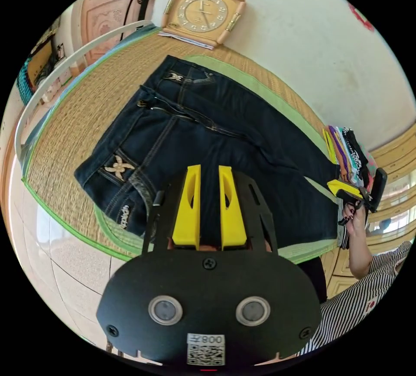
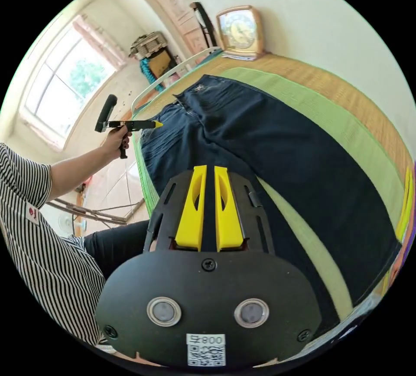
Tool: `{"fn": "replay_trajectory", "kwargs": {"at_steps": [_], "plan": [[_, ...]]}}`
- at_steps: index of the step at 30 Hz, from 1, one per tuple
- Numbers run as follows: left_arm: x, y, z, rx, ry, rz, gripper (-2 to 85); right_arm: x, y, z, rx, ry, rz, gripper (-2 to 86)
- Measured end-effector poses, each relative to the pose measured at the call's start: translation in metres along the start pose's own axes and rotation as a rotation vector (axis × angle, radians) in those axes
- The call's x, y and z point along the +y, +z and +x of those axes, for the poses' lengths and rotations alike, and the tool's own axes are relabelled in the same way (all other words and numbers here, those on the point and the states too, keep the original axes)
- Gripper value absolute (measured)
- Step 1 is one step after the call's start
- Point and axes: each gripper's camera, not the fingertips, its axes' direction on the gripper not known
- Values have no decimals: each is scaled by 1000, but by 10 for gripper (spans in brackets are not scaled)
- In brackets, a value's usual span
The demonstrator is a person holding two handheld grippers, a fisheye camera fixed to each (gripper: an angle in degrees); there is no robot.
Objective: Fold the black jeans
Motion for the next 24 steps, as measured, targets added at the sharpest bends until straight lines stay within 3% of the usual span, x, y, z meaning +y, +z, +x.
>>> {"fn": "replay_trajectory", "kwargs": {"at_steps": [4,13,24], "plan": [[-5,2,-83,-54,-43,25,75,-116,54,-71,17,-191,-28,56],[11,25,-191,-132,6,55,72,-307,174,-164,84,-365,-115,83],[36,36,-277,-143,33,61,60,-415,236,-219,177,-355,-135,27]]}}
